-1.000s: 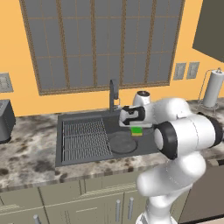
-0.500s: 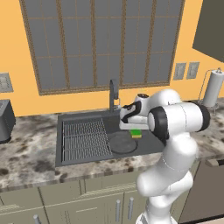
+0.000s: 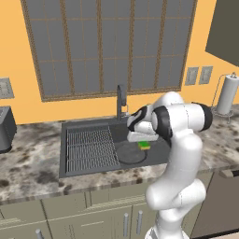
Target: Pick the pan and sponge and place them into the sink. Then turn on the water.
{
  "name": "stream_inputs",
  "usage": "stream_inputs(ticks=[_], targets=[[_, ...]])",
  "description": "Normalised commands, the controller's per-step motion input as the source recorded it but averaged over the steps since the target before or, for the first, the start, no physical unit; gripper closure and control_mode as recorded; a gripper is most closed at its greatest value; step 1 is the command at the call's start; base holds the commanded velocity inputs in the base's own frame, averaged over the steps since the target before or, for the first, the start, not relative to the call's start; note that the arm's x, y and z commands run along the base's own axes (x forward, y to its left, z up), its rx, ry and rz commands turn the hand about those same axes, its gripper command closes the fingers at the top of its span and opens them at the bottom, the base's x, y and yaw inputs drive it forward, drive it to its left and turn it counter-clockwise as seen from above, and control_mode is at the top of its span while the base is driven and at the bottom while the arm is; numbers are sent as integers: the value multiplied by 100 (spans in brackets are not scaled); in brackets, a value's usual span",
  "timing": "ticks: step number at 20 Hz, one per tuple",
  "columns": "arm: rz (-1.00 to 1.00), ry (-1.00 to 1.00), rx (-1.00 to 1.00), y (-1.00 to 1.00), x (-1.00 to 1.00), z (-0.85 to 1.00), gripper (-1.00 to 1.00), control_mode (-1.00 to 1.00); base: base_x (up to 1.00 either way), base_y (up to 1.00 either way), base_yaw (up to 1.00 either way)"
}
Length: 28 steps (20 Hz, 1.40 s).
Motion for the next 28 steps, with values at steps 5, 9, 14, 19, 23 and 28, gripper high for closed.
stream_inputs(ticks=[5,9,14,19,23,28], targets=[[11,0,1,-7,21,-30,100,-100,0,0,0],[11,0,1,-7,19,-26,100,-100,0,0,0],[11,0,1,-5,18,-25,100,-100,0,0,0],[11,-2,1,-3,17,-24,100,-100,0,0,0],[11,-3,2,-5,16,-23,100,-100,0,0,0],[11,-4,2,-6,13,-22,100,-100,0,0,0]])
